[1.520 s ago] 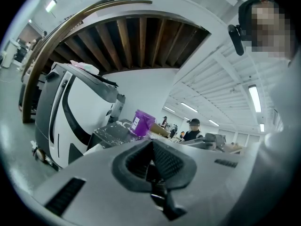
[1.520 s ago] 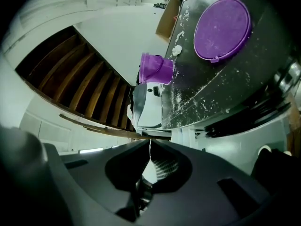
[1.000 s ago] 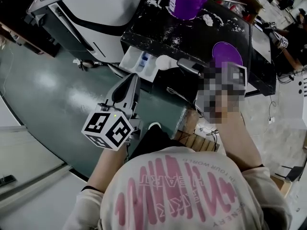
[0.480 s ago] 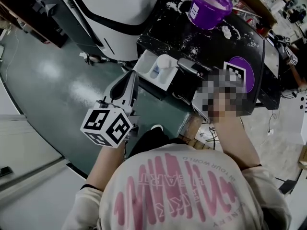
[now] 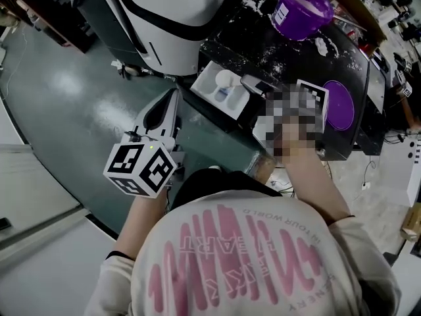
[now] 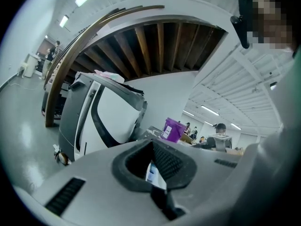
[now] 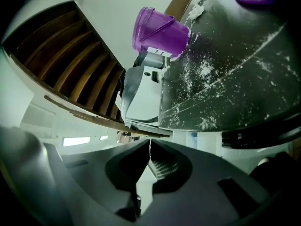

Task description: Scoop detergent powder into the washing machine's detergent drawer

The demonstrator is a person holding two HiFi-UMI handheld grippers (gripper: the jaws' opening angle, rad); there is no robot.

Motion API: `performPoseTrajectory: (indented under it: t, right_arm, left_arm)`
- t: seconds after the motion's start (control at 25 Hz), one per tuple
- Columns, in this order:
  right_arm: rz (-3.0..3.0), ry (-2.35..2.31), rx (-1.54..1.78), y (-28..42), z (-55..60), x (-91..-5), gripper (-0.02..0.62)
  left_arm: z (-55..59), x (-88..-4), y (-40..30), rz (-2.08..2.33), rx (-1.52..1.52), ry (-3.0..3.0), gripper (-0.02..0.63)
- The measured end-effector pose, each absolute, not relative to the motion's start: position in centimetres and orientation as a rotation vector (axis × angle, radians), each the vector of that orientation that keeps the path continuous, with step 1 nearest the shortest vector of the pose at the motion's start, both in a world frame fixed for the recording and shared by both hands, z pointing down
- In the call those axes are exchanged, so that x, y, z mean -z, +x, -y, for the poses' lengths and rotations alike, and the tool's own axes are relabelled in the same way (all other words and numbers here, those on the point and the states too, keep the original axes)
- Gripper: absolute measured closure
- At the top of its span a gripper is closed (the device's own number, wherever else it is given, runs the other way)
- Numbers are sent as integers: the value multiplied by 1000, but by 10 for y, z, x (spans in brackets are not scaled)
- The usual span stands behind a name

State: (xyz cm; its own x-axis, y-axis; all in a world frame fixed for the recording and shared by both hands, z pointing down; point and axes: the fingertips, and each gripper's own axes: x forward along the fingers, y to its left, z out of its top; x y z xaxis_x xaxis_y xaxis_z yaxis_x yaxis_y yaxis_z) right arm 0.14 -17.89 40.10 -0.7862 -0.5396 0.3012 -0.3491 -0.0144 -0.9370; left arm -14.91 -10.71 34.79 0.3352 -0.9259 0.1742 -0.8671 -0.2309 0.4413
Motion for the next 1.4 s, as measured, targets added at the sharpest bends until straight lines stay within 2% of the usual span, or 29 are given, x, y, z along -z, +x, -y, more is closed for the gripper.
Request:
performPoseTrajectory:
  t: [0.76, 1.4]
  right_arm:
    - [-2210, -1160, 1856, -22, 186, -442, 592]
    - [-2270, -1332, 1834, -28, 198, -460, 592]
  left_arm:
    - [64, -365, -186, 1709, 170, 2002, 603]
    - [76, -371, -194, 1683, 203, 1993, 603]
